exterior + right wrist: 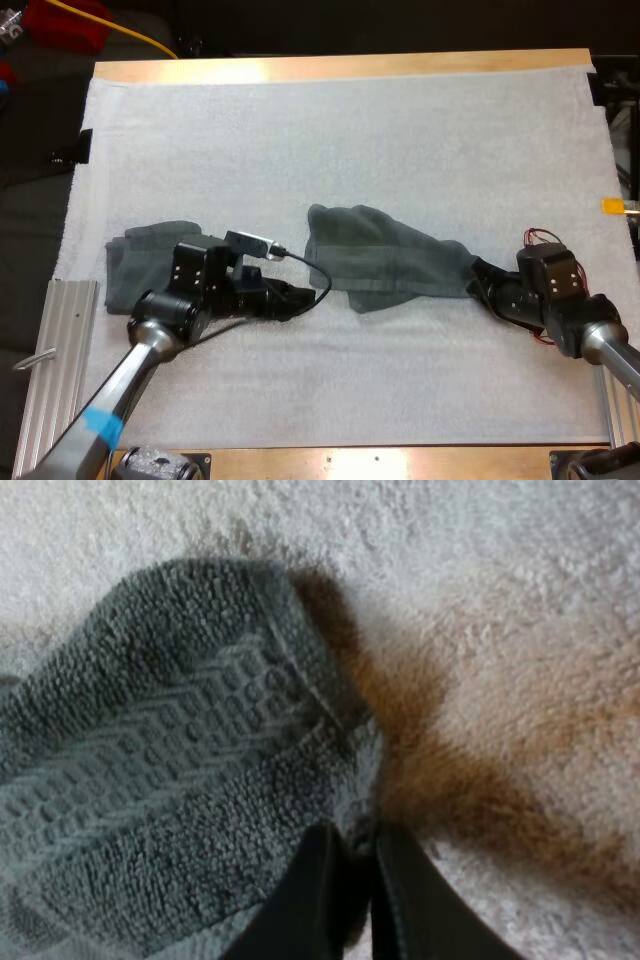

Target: Pick towel from pile, fold and stack

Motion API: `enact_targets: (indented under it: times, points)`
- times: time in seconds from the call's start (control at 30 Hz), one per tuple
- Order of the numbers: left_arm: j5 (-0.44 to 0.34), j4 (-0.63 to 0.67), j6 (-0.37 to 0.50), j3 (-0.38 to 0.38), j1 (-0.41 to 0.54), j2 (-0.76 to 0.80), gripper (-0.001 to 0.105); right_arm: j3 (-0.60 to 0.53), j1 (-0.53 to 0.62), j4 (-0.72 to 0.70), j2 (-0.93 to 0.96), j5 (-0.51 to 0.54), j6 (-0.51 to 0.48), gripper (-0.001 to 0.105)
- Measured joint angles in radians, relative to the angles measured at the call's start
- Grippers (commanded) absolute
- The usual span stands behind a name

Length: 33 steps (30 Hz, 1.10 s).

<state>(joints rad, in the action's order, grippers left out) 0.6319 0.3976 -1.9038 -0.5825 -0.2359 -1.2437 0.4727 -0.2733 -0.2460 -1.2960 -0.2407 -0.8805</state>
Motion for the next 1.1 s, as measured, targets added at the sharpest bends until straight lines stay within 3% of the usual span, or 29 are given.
enact_targets:
  times: [0.4,0.6,0.8,1.1]
  points:
    - [0.015,-0.162,-0.043,-0.015,0.0,-0.209,0.061,0.0,0.0,-0.003,0.0,0.0,-0.002,0.0]
    - [0.031,-0.168,-0.05,-0.073,0.0,-0.299,0.061,0.0,0.0,-0.002,0.0,0.0,-0.002,0.0]
    - [0.1,-0.168,-0.096,-0.124,0.0,-0.378,0.061,0.0,0.0,-0.002,0.0,0.0,-0.002,0.0]
    - [0.156,-0.131,-0.128,-0.146,0.0,-0.413,0.061,0.0,0.0,-0.002,0.0,0.0,-0.002,0.0]
